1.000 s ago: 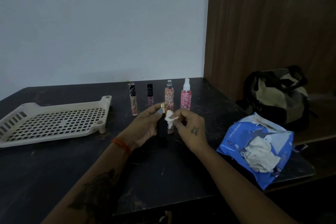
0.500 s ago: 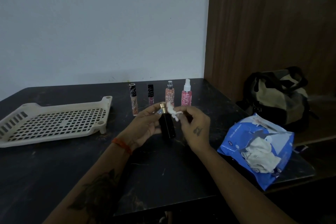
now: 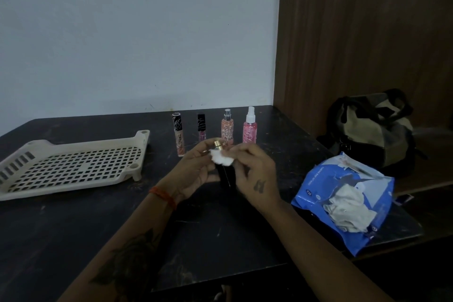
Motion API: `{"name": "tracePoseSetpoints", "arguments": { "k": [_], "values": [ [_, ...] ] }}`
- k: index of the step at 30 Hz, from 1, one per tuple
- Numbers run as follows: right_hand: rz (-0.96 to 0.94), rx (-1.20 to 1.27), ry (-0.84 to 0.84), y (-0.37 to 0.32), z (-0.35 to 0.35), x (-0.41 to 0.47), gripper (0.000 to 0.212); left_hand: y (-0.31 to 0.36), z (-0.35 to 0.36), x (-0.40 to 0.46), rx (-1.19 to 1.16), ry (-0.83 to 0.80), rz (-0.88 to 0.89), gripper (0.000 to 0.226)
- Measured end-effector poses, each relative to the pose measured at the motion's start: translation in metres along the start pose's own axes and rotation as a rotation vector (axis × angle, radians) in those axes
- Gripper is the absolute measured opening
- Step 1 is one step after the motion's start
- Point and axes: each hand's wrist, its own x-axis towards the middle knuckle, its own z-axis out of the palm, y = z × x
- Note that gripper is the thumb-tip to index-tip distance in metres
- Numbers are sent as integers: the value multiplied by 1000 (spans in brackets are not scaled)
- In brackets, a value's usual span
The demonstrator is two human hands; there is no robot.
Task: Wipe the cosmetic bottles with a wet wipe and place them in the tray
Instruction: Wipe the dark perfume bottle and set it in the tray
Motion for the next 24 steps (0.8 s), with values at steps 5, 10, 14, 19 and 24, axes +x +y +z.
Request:
{"name": "tracePoseSetpoints", "arguments": {
  "k": [5, 10, 14, 19, 24],
  "values": [
    [-10, 75, -71, -1, 4, 0, 21, -1, 1, 0, 39, 36, 23, 25],
    [123, -22, 114, 6, -5, 4, 19, -1, -1, 0, 8, 57, -7, 22],
    [-123, -50, -131, -2, -4, -4, 24, -1, 0, 1, 72, 86, 7, 25],
    [24, -41, -89, 0, -2, -2, 20, 0, -2, 0, 42, 90, 8, 24],
    [-37, -8, -97, 0, -6, -3, 21, -1, -2, 1, 34, 84, 13, 27]
  ]
}}
